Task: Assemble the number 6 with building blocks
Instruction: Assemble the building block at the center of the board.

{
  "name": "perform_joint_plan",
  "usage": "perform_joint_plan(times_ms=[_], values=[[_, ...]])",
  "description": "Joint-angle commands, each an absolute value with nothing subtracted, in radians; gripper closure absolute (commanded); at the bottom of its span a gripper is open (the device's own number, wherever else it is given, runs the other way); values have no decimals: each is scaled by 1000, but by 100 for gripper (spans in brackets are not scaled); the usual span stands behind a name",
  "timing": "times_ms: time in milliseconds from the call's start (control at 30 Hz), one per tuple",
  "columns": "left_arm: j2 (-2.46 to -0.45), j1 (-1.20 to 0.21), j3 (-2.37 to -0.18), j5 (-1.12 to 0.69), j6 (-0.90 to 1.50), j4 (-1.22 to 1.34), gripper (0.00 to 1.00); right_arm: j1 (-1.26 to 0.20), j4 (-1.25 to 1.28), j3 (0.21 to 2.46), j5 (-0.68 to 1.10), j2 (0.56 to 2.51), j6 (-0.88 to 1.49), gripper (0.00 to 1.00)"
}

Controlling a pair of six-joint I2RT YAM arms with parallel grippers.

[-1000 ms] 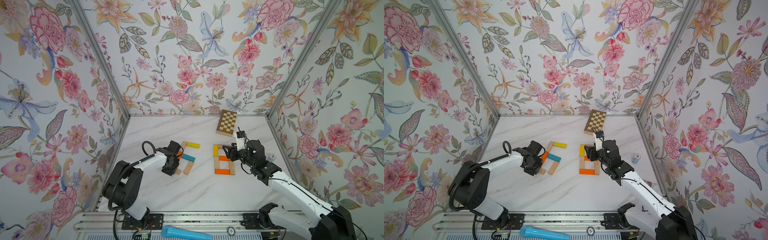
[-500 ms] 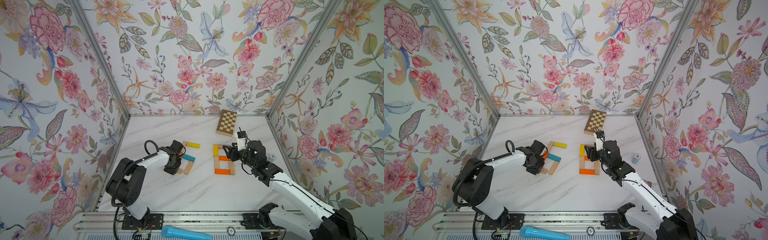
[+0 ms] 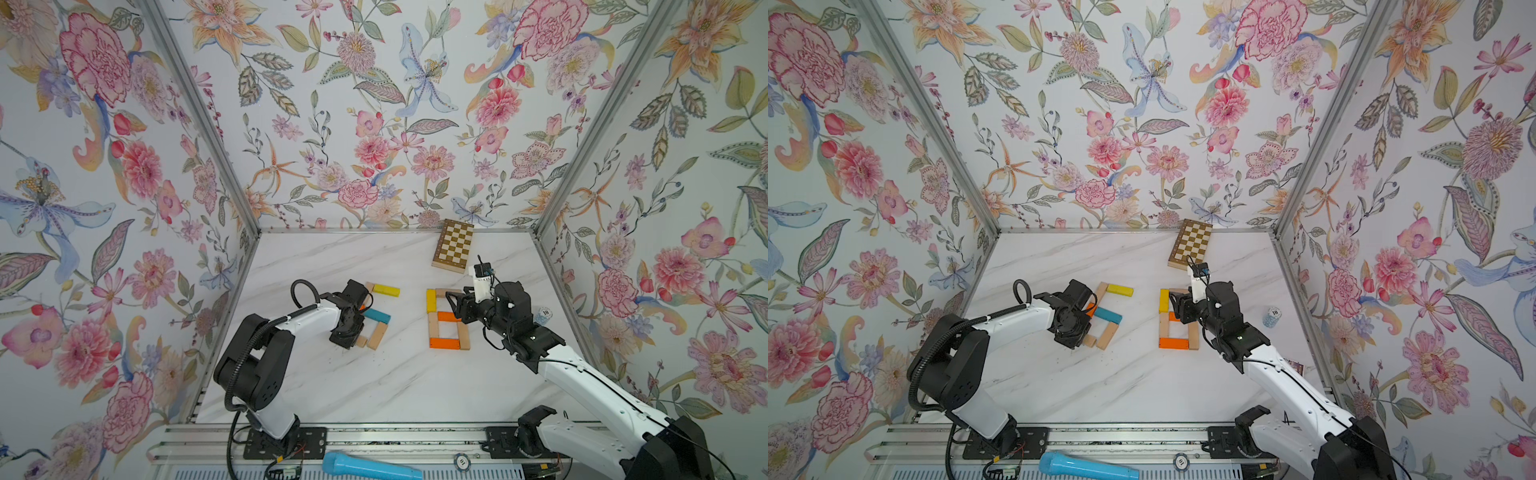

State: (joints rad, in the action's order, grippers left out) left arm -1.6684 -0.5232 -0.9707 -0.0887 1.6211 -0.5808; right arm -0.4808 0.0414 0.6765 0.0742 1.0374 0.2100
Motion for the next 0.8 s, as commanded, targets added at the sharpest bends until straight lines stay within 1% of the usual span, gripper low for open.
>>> perform_joint_plan(times_ms=[0,400,567,767], values=[[-1689,-534,-994,-60,1621,-590,83,-472,51,663,88,1030,218,36],[-1707,-537,-1012,-64,1599,-590,83,-472,51,664,95,1039,218,37],[-1710,-539,-1015,-67,1591,-590,80,-471,55,664,97,1041,218,36],[-1696,-541,-1025,-63,1580,-601,66,-471,59,666,104,1049,216,36]])
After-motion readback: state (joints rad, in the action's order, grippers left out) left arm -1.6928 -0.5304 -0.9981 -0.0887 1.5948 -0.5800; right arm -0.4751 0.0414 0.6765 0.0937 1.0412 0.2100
